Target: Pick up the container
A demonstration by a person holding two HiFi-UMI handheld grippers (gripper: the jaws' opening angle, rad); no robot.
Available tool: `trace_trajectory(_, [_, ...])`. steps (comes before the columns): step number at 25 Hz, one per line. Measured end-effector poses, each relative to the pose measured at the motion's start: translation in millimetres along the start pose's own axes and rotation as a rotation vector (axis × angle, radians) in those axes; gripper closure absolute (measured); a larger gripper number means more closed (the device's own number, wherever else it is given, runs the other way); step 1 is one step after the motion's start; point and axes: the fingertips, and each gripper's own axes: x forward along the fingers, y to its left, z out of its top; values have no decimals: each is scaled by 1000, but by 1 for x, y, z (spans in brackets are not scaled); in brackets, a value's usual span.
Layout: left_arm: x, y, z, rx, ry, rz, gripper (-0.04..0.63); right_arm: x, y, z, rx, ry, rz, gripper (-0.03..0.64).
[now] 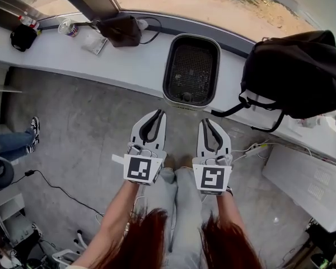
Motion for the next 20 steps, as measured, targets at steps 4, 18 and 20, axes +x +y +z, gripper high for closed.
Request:
trace_trajectory(4, [12,5,-29,-5,17,-5,577,15,1,-28,8,31,1,591])
trace_trajectory(18, [46,16,-132,5,88,-24,577,58,10,-117,3,72,10,591])
trace_trajectory(20, [52,18,-143,4,89,-23,577,64,9,-129,-3,74,11,591])
